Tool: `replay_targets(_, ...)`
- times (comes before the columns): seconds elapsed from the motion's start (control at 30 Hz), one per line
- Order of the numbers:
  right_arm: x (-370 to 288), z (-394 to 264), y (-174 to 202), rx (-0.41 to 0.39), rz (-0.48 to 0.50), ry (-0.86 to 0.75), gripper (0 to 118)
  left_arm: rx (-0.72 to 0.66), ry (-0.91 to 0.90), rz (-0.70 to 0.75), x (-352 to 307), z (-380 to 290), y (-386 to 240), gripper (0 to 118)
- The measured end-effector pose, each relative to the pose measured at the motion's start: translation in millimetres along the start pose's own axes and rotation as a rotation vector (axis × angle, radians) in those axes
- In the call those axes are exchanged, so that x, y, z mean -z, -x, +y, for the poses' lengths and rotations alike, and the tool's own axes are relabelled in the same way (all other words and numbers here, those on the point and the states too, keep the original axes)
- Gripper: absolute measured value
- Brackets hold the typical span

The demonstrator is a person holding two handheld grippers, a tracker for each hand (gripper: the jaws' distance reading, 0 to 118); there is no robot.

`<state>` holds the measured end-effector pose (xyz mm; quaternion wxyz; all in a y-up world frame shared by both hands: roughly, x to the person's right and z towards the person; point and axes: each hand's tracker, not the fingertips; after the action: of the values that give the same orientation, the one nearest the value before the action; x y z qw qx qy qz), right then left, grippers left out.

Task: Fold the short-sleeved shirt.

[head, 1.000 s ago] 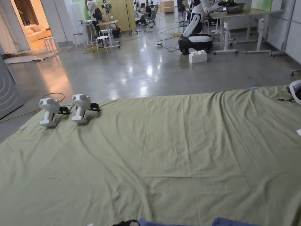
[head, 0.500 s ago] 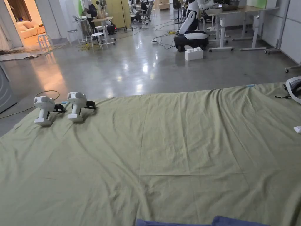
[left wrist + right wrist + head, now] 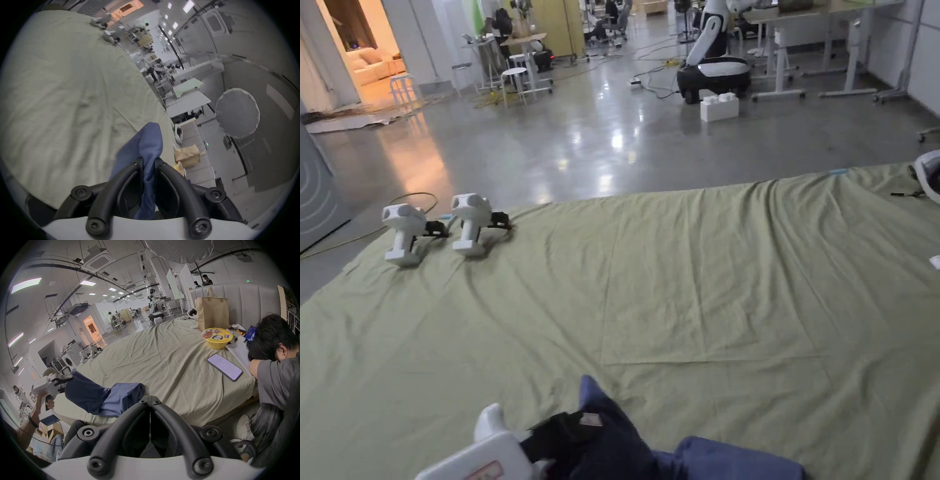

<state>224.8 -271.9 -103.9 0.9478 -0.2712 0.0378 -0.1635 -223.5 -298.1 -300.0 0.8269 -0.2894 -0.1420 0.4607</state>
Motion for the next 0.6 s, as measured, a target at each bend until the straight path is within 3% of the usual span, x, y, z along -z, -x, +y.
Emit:
replay_targets(0.1, -14, -3, -2, -0.005, -0.007, -0.013, 2, 0.049, 0.121, 0.029, 58, -54, -33, 15)
replay_targets(0.13, -19, -4, -4, -0.003, -0.012, -0.018, 2, 0.063, 0.163, 0.034, 79, -54, -9, 15)
replay_targets(0.33, -41, -14, -31, 0.044, -0.106, -0.033, 2, 0.391, 0.351, 0.160, 138, -124, -17, 18)
replay_targets(0.37, -42, -15, -34, 0.054, -0.120, -0.029, 2, 0.394, 0.357, 0.175, 141, -126, -15, 31)
replay_targets(0.4, -42, -17, -38, 0.063, -0.124, -0.022, 2, 0.367, 0.383, 0.145, 138, -123, -15, 70)
replay_targets(0.43, -42, -19, -41, 0.071, -0.125, -0.019, 2, 0.344, 0.415, 0.118, 134, -122, -17, 93)
replay_targets(0.47, -41, -20, -43, 0.076, -0.128, -0.015, 2, 0.341, 0.400, 0.099, 126, -121, -21, 102)
replay_targets(0.6, -32, -22, -46, 0.074, -0.108, 0.005, 2, 0.724, 0.257, 0.145, 87, -96, -47, 103)
